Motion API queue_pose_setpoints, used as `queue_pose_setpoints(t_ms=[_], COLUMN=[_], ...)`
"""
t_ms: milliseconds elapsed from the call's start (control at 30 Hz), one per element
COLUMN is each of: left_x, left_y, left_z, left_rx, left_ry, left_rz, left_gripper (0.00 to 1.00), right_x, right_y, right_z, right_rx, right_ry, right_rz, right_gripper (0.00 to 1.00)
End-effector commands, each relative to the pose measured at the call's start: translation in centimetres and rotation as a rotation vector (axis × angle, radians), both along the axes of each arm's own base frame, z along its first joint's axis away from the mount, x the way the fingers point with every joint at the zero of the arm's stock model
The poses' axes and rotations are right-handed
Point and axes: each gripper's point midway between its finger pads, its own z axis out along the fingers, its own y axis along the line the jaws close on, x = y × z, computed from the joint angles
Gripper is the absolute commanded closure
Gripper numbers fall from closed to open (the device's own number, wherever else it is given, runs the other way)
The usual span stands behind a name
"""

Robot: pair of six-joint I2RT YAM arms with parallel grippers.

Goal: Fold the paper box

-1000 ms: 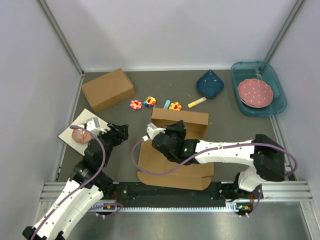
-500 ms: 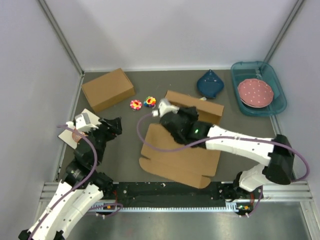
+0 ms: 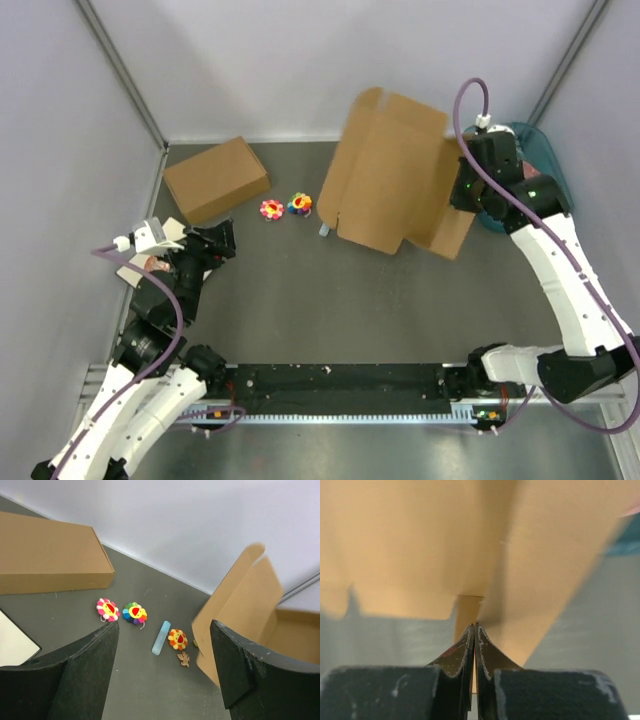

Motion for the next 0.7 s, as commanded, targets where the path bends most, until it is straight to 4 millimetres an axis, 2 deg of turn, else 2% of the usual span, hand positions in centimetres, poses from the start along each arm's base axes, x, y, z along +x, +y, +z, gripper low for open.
queue_pose_setpoints(t_ms=[0,67,100,167,200,233,267,333,367,467,533,567,633,667], left_x=[0.0,0.1,0.1,0.1,0.1,0.1,0.1,0.2,0.2,0.4,0.6,0.7,0.9,1.0], left_y=[-0.3,-0.3,-0.4,-0.6,-0.7,-0.7,-0.8,-1.1,-1.2,-1.8,-2.1,-2.4,-2.6,-2.8], left_z=[0.4,-0.2,-0.3,-0.9,-1.1,-1.3,-1.7,-2.1,-2.6,-3.7,-4.4,-4.9,-5.4,-5.7], left_rx=[-0.01,-0.013,-0.015,-0.016,-0.016,-0.017,-0.015,-0.016,-0.015,-0.019,-0.026,-0.022,-0.023,-0.023], left_ry=[-0.02,-0.009,-0.009,0.0,0.004,0.008,0.014,0.023,0.033,0.056,0.069,0.076,0.092,0.095], left_rz=[-0.013,-0.014,-0.019,-0.027,-0.03,-0.033,-0.037,-0.046,-0.051,-0.074,-0.083,-0.092,-0.095,-0.101], left_gripper=[0.21,0.21,0.21,0.21,0.21,0.21,0.21,0.21,0.21,0.21,0.21,0.21,0.21,0.21], right_x=[-2.1,-2.4,-2.3,-2.9,-2.6,-2.8,-3.8,-3.4,-4.2,-4.8,-5.3,-5.3,-5.4,-5.6], right_y=[5.1,5.7,6.1,6.1,6.3,6.2,5.8,5.7,5.2,4.6,5.1,5.2,5.3,5.2], right_z=[-2.4,-1.8,-2.6,-2.1,-3.3,-3.2,-4.8,-4.1,-5.5,-6.6,-5.9,-3.9,-2.8,-0.8], right_rx=[0.424,0.528,0.606,0.703,0.782,0.832,0.867,1.015,1.048,1.076,0.999,0.971,0.831,0.794], right_ry=[0.144,0.122,0.128,0.095,0.098,0.076,0.07,-0.032,-0.051,-0.08,-0.096,-0.137,-0.158,-0.193], right_rz=[-0.084,-0.126,-0.19,-0.25,-0.319,-0.343,-0.374,-0.411,-0.424,-0.448,-0.327,-0.261,-0.137,-0.089], right_gripper=[1.0,1.0,1.0,1.0,1.0,1.0,1.0,1.0,1.0,1.0,1.0,1.0,0.99,0.92])
